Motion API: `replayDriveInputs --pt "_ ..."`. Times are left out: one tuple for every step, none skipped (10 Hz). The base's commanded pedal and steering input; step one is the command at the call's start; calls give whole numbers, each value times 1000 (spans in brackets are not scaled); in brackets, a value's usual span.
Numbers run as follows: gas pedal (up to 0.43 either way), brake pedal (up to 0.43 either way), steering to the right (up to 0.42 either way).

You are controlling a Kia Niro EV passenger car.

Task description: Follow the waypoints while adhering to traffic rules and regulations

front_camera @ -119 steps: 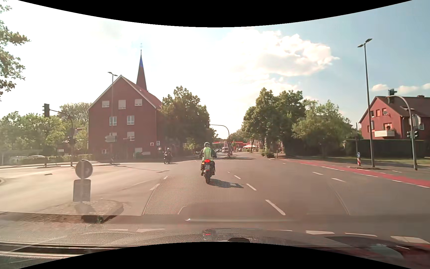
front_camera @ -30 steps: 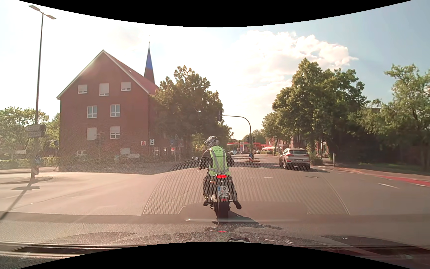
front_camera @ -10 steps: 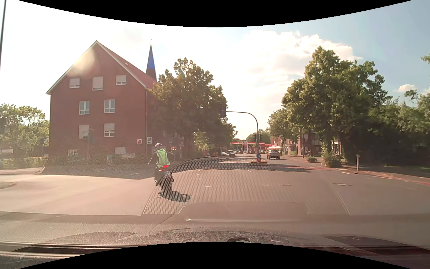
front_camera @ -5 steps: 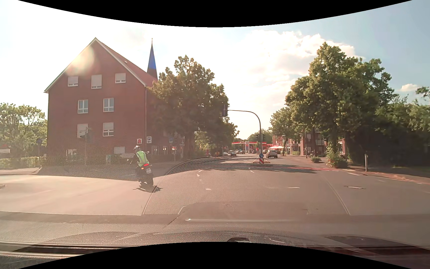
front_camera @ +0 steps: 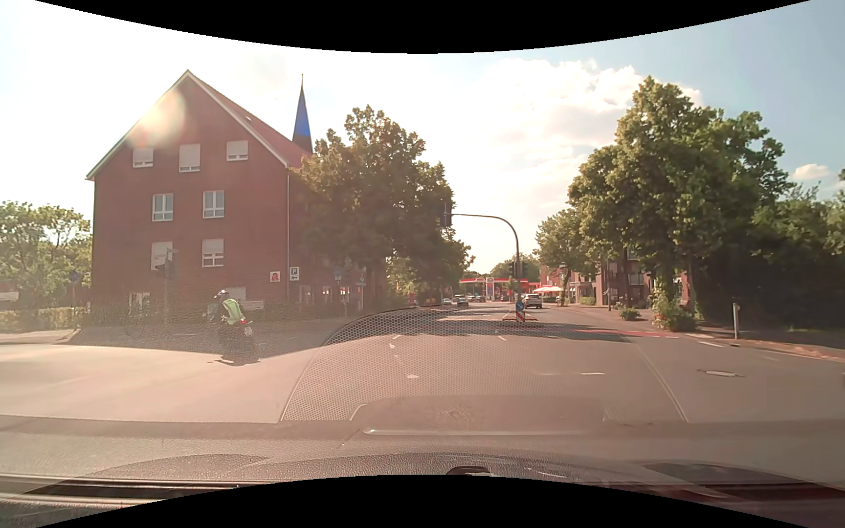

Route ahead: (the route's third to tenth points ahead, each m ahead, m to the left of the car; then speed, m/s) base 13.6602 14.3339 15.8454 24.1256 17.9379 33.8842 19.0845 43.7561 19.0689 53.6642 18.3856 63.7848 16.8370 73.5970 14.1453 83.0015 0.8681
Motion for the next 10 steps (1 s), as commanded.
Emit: replayDriveInputs --pt "0 195 -73" --pt "0 189 -73" --pt "0 183 -74" --pt "0 177 -75" --pt "0 177 -78" --pt "0 177 -78" --pt "0 177 -78" --pt "0 177 -78" --pt "0 165 -78" --pt "0 159 -79"
